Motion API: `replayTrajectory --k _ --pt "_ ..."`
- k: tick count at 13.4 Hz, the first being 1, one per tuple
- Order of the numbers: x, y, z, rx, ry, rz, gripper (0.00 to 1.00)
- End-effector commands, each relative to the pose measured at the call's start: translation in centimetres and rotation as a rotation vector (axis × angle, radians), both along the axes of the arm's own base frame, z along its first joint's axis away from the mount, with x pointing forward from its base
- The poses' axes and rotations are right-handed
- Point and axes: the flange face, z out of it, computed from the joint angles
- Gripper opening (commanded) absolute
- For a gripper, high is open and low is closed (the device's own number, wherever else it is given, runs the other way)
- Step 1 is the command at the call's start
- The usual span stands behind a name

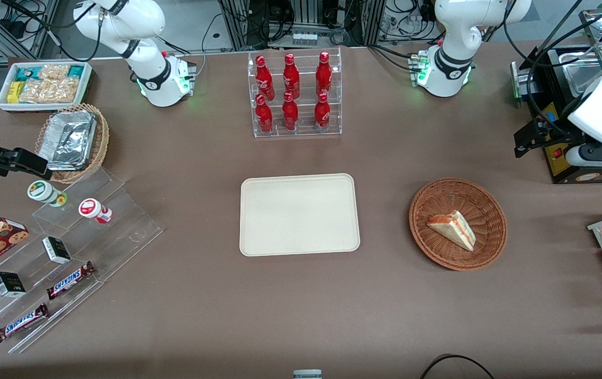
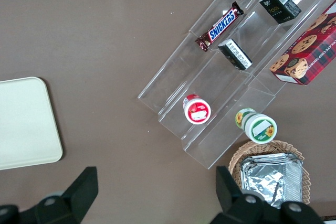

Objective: Place sandwich from basket to tray
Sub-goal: 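Move the left gripper over the sandwich in the wicker basket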

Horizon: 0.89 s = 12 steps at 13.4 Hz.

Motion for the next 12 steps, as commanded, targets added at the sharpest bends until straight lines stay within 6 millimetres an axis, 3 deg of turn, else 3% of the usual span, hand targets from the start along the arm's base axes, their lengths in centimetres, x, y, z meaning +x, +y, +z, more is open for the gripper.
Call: replayTrajectory --k 1,4,8,12 --pt "-0.1 0.1 0.1 0.007 0.023 -0.019 1.00" --pt "1.7 0.1 -3.0 0.022 0.051 -0.011 1.00" --pt "3.0 -0.7 -10.4 0.024 0.028 0.054 1.00" --pt "3.3 -1.4 -18.0 0.006 -0.016 0.261 1.00"
